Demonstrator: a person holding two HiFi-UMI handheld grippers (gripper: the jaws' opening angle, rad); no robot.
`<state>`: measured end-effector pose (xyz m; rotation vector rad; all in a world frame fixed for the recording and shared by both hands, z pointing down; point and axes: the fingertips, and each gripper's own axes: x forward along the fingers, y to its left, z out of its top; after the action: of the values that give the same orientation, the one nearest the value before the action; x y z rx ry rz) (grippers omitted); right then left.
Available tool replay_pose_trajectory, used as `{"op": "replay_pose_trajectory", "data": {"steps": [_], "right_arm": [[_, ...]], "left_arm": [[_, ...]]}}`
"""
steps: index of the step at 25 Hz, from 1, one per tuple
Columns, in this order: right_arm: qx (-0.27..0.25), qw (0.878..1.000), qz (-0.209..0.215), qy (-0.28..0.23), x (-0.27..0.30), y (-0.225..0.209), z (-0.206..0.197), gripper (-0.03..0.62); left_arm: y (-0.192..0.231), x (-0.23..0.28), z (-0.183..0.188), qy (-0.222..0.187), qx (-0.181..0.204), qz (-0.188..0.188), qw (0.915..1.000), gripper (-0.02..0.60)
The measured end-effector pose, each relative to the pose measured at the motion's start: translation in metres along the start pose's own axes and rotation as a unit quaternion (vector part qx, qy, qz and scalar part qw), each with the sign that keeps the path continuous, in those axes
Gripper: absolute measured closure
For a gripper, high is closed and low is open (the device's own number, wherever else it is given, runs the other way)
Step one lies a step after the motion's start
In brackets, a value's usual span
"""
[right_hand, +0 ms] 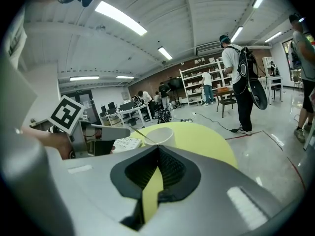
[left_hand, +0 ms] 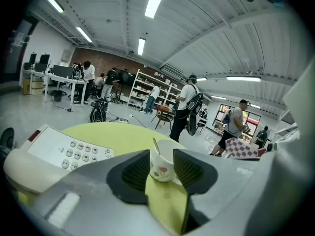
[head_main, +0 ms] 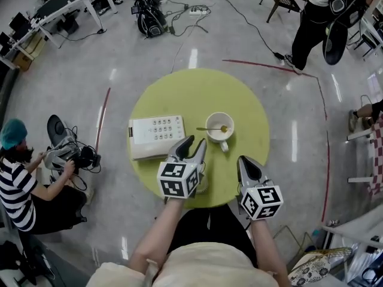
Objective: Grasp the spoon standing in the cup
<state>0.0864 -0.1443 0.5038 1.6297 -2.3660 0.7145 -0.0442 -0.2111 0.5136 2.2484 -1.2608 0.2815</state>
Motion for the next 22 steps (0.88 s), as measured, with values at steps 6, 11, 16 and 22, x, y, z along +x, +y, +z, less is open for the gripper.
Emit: {"op": "replay_pose_trajectory", "data": {"steps": [6,11,16,22], "right_arm": [[0.002,1.0,0.013,0.012,0.015,-0.012,0.004,0.591],[0.005,0.999,0.024,0.022,0.027,-0.019,0.006,0.592],[0.006,0.999,0.032,0.03,0.034,-0.026,0.005,0.592],[0.01,0.999,0.036,0.035,0.037,-0.03,0.006,0.591]], "left_arm": [[0.003,0.018,0.002,0.007,-0.011,0.016,0.9998,0.426],[0.007,0.031,0.004,0.009,-0.023,0.027,0.9993,0.426],[0.008,0.042,0.002,0.013,-0.025,0.032,0.9991,0.439],[0.008,0.046,0.003,0.013,-0.028,0.038,0.9988,0.463]]}}
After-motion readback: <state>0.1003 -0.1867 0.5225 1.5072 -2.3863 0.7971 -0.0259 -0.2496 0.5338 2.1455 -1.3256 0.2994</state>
